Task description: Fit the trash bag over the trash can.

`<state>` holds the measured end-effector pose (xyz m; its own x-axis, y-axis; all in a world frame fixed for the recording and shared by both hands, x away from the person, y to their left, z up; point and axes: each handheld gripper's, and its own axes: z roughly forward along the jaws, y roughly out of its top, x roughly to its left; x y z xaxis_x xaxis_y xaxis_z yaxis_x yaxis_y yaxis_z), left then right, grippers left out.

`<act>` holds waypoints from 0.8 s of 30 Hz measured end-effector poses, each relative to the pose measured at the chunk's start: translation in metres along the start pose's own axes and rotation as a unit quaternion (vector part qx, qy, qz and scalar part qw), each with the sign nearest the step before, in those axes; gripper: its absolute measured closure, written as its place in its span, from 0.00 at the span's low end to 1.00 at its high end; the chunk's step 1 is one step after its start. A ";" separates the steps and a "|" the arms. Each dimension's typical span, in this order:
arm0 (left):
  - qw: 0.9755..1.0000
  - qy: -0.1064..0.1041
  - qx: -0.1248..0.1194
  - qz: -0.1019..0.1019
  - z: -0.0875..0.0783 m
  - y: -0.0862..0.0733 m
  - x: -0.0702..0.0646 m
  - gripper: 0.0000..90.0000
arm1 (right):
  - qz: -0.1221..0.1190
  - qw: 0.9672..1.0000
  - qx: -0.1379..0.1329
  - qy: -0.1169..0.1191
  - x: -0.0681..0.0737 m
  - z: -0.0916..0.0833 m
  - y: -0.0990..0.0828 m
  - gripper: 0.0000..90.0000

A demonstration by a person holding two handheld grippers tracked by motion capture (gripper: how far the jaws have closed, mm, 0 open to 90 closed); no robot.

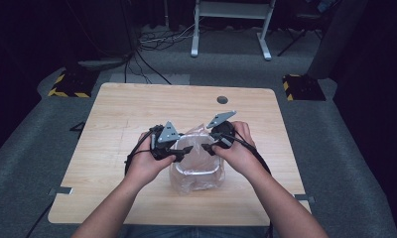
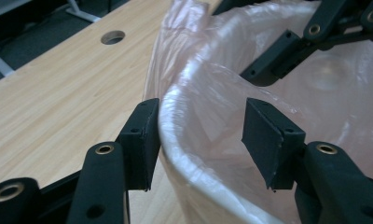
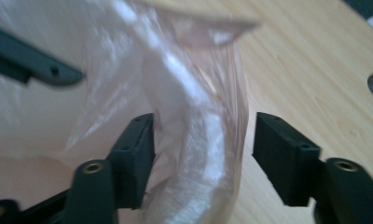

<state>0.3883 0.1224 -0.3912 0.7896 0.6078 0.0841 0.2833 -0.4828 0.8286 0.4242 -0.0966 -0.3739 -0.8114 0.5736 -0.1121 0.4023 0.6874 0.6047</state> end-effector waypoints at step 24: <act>0.998 0.004 -0.066 -0.001 -0.068 -0.038 -0.040 0.27 | 0.075 0.988 -0.136 0.007 -0.018 -0.049 -0.010 0.38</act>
<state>0.3090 0.1593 -0.3888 0.7851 0.6134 0.0857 0.2106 -0.3944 0.8945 0.4138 -0.1359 -0.3393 -0.7584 0.6517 0.0052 0.3913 0.4490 0.8033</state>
